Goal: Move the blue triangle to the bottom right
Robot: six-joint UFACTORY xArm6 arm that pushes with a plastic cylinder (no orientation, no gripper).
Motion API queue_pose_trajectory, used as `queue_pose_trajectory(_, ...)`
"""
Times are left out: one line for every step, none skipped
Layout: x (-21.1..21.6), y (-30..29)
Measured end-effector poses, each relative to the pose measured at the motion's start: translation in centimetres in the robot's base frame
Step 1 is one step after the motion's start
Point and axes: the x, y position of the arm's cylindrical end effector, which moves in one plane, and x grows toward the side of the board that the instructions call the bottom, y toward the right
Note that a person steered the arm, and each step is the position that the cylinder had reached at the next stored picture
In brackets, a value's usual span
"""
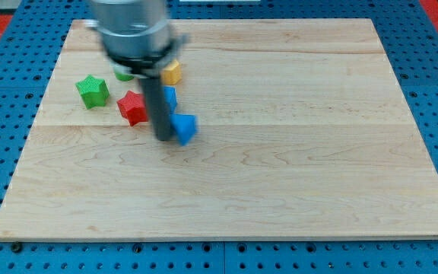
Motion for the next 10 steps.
queue_pose_trajectory(-0.5, 6.2)
queue_pose_trajectory(-2.2, 6.2)
queue_pose_trajectory(-4.4, 5.0)
queue_pose_trajectory(-5.0, 7.4)
queue_pose_trajectory(-3.1, 14.2)
queue_pose_trajectory(-4.1, 16.6)
queue_pose_trajectory(0.3, 20.5)
queue_pose_trajectory(5.1, 21.2)
queue_pose_trajectory(2.6, 17.1)
queue_pose_trajectory(6.2, 13.9)
